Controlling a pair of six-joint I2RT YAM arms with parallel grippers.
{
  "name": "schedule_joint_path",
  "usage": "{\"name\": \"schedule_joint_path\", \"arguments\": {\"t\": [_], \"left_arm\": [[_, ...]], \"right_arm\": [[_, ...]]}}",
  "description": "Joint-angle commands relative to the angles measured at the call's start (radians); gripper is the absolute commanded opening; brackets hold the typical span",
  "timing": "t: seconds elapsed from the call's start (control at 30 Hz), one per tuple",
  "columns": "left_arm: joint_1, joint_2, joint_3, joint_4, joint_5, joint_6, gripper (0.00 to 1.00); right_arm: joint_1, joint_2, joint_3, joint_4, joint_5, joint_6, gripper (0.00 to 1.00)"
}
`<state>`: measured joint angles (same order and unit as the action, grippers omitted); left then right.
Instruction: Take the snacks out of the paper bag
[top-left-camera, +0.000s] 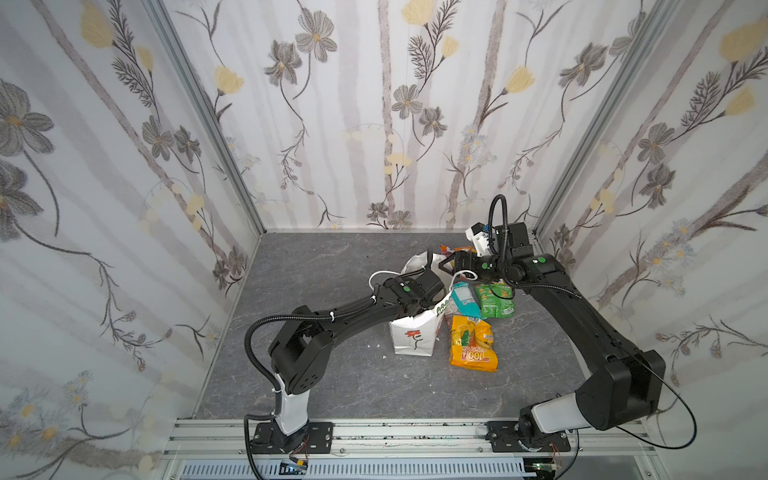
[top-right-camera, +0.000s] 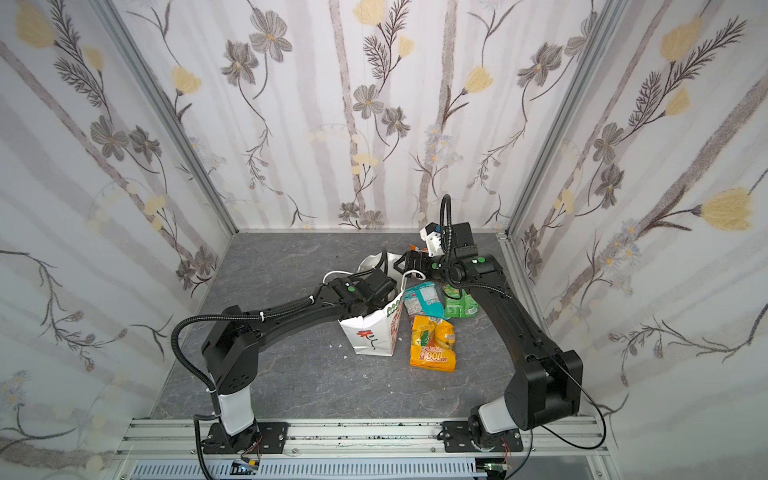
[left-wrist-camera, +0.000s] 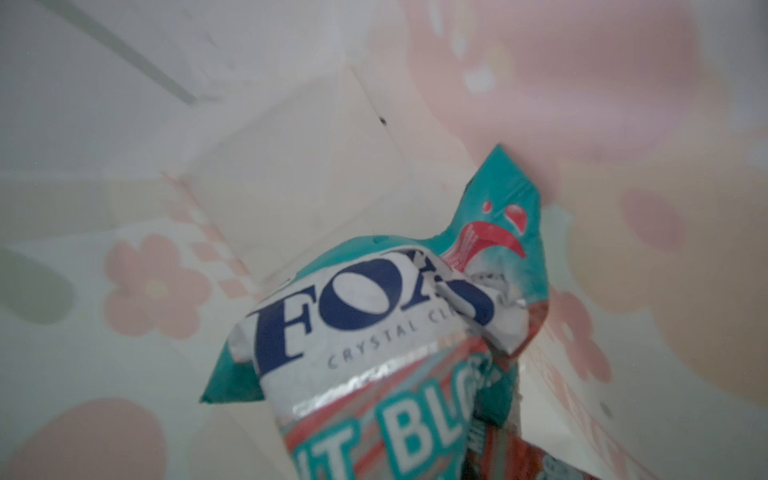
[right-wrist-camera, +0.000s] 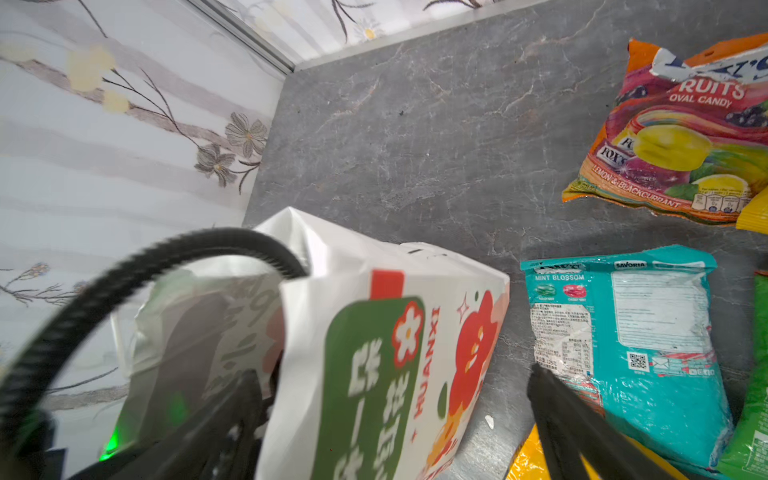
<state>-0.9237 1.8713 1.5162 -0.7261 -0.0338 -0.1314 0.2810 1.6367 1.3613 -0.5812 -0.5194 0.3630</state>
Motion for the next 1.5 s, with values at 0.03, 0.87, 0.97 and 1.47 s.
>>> {"name": "schedule_joint_path", "arguments": {"t": [0.03,0.87,0.97,1.47], "left_arm": [[-0.016,-0.035,-0.005,0.054,-0.026,0.066,0.0],[-0.028,-0.184,-0.013,0.117,-0.152,0.094,0.0],[-0.025,-0.208,-0.029,0.153,-0.122,0.084,0.0],[0.014,-0.368,-0.216,0.472,-0.022,0.095,0.0]], "right_arm": [[0.001,0.028,-0.013,-0.006,0.022,-0.034,0.99],[-0.01,-0.093,0.034,-0.003,0.051,0.014,0.99],[-0.011,-0.102,0.041,-0.006,0.049,0.019,0.99],[0.008,-0.138,-0.036,0.011,-0.046,0.023,0.99]]}}
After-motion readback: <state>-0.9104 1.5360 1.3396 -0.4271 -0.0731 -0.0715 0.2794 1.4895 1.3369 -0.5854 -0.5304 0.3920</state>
